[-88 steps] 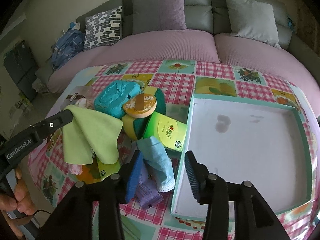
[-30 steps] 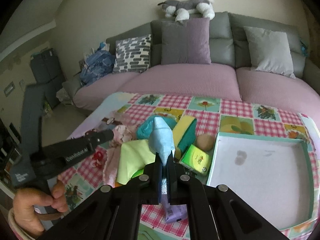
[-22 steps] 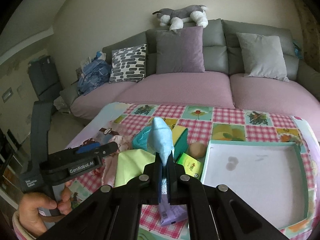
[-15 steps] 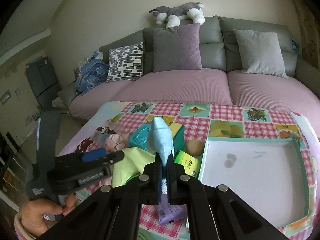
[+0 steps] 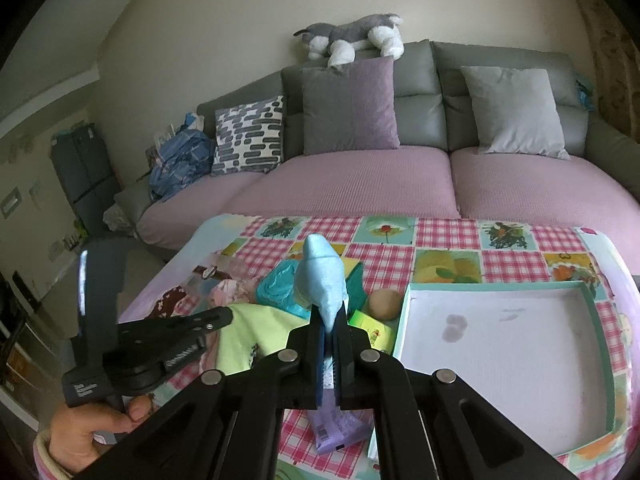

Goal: Organize soft objects
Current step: 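Carry the green cloth with the left tool while the right tool carries the mask toward the white tray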

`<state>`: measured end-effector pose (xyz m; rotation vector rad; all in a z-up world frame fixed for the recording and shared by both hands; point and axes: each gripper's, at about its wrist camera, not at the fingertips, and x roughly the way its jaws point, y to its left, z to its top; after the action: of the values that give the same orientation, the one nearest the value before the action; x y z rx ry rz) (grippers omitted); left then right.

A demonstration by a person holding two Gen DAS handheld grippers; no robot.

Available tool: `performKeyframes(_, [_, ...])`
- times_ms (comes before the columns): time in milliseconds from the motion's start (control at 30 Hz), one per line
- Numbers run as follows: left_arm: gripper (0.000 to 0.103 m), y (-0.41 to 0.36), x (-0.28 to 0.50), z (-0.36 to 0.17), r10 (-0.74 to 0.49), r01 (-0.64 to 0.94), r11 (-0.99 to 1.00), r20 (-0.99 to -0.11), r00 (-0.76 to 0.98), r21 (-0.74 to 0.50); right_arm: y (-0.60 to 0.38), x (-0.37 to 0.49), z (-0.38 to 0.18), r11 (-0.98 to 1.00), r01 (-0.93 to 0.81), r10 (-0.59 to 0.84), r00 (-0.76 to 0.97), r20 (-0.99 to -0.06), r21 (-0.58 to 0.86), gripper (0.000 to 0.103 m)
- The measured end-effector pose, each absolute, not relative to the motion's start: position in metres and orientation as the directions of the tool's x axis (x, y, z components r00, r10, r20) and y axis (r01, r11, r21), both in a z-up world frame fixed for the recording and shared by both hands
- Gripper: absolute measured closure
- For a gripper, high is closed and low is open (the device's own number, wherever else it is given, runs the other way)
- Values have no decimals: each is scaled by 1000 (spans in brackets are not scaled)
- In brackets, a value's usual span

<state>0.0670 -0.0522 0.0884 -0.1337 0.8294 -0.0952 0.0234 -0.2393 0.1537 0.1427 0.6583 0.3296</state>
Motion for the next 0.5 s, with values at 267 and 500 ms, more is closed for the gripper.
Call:
performKeyframes(267, [102, -56, 47, 138, -133, 57, 989, -632, 763, -139, -274, 10, 178, 950, -196, 297, 810, -506, 244, 100])
performKeyframes(500, [102, -113, 48, 175, -222, 215, 973, -583, 782, -83, -335, 10, 178, 981, 40, 68, 848, -526, 192, 100])
